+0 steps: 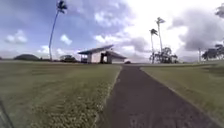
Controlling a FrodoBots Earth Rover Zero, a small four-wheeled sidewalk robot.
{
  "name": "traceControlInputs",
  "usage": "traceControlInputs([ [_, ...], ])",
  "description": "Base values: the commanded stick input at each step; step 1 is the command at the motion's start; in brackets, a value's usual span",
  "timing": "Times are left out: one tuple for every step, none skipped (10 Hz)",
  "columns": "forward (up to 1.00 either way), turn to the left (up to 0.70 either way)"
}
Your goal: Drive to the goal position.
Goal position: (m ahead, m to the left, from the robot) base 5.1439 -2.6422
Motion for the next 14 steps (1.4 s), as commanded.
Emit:
traceControlInputs([
  [0.85, 0.00],
  [0.85, 0.00],
  [0.85, 0.00],
  [0.85, 0.00],
  [0.85, 0.00],
  [0.85, 0.00],
  [0.85, 0.00],
  [0.85, -0.01],
  [0.85, -0.02],
  [0.85, -0.04],
  [0.85, -0.09],
  [0.85, -0.14],
  [0.85, -0.18],
  [0.85, -0.23],
])
